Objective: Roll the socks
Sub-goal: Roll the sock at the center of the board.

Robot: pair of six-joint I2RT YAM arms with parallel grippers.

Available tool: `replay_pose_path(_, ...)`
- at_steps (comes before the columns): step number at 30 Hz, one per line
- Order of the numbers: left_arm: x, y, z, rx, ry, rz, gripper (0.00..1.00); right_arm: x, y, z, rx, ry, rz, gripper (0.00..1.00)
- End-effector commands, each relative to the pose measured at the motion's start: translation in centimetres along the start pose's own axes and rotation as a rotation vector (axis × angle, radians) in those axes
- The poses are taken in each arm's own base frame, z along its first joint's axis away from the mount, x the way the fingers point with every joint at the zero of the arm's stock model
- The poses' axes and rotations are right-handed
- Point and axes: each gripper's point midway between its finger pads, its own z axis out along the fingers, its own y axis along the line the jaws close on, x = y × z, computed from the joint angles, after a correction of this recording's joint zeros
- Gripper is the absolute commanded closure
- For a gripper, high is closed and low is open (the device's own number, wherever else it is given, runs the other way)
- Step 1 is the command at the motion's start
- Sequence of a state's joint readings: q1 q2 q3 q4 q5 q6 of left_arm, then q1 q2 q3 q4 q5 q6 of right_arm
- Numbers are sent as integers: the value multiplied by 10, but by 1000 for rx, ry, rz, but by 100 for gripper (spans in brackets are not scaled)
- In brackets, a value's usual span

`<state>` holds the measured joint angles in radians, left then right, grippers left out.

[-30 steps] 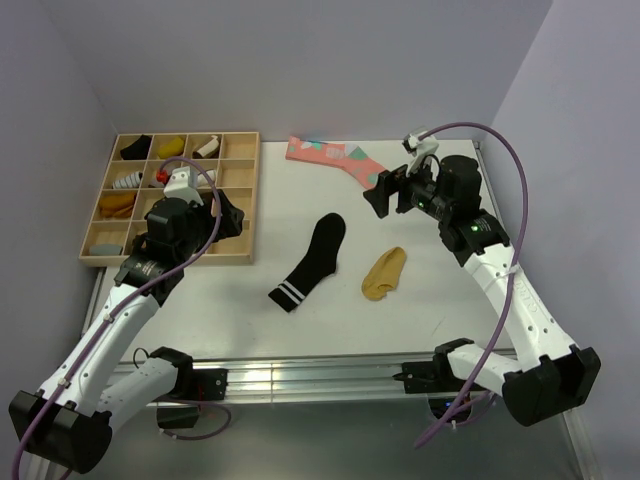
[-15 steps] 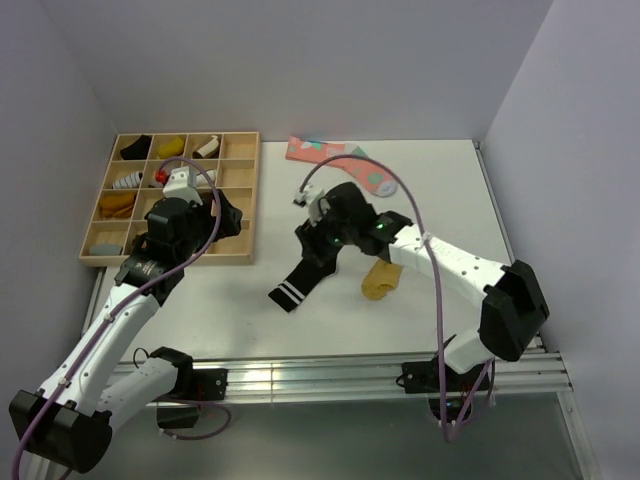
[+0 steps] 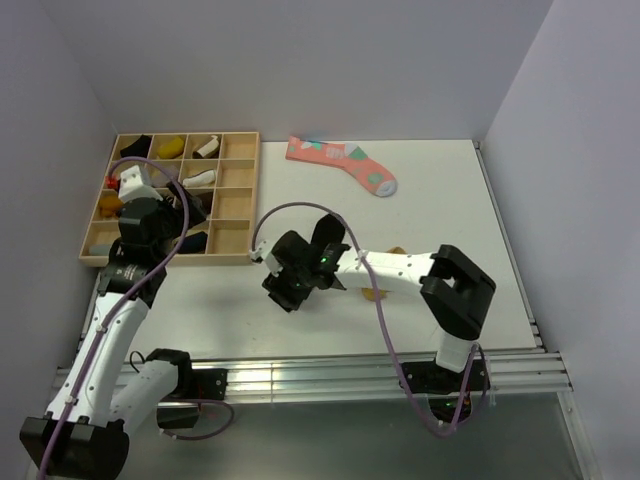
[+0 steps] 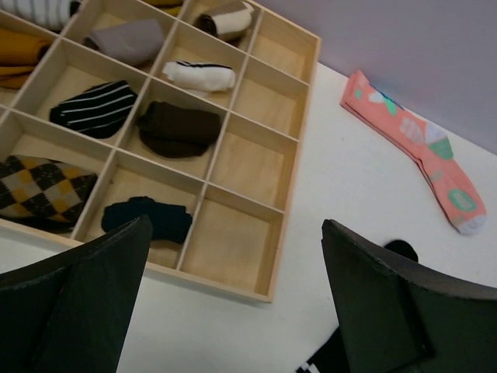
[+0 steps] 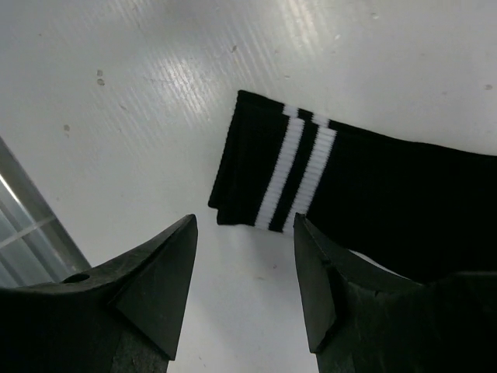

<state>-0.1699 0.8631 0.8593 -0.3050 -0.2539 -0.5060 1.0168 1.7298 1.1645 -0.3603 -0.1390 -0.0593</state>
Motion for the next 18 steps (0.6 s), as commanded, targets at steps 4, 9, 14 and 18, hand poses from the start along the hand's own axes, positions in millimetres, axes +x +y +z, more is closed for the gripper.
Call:
replay_pose_path(4, -30, 11, -4, -19, -88, -67, 3, -23, 6, 21, 49, -30, -9, 40)
replay_pose_path(9, -28, 11, -3, -13, -79, -65, 4, -21, 7, 35, 73, -7, -15, 40)
replay_pose_path(14, -27, 9, -2, -7, -71, -64, 4, -18, 9, 39, 91, 6, -24, 41)
replay_pose_path(18, -27, 8, -2, 0, -69, -63, 4, -17, 11, 42, 116, 11, -36, 41)
